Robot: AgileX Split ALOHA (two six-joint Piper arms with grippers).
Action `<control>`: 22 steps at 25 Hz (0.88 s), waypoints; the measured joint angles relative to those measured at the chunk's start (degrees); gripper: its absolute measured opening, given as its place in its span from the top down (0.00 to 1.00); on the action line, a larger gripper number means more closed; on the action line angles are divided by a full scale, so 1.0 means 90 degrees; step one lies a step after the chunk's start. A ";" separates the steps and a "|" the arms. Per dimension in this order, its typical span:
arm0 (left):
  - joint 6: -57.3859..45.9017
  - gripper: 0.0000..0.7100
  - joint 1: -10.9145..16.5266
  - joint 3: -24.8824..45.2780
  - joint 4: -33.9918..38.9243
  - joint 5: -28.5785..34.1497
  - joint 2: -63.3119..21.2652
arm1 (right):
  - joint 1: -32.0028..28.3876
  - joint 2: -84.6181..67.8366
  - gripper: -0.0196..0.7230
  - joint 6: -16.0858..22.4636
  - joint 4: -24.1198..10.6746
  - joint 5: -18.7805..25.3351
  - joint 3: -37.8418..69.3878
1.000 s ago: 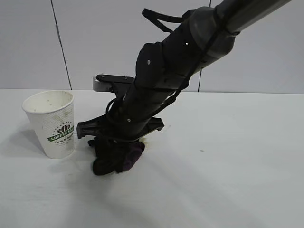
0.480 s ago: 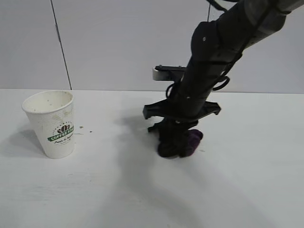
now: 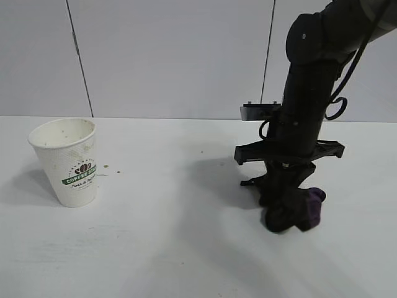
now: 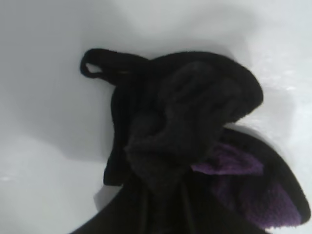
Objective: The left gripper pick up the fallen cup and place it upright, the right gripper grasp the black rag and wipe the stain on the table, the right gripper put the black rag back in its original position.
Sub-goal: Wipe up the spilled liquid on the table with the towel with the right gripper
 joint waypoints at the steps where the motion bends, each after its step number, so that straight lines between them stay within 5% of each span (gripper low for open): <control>1: 0.0000 0.36 0.0000 0.0000 0.0000 0.0000 0.0000 | 0.0130 0.0021 0.89 -0.0045 0.0162 -0.0273 0.0000; 7: 0.0000 0.36 0.0000 0.0000 0.0000 0.0000 0.0000 | 0.0833 0.0255 0.89 -0.0084 0.0266 -0.2478 0.0000; 13: 0.0000 0.36 0.0000 0.0000 0.0000 0.0000 0.0000 | 0.0963 0.0371 0.89 -0.0084 0.0221 -0.3574 0.0013; 17: 0.0000 0.36 0.0000 0.0000 0.0000 0.0000 0.0000 | 0.0947 0.0371 0.89 -0.0084 0.0052 -0.3798 0.0028; 22: 0.0000 0.36 0.0000 0.0000 0.0000 0.0000 0.0000 | 0.0551 0.0371 0.89 0.0024 -0.0467 -0.3276 0.0028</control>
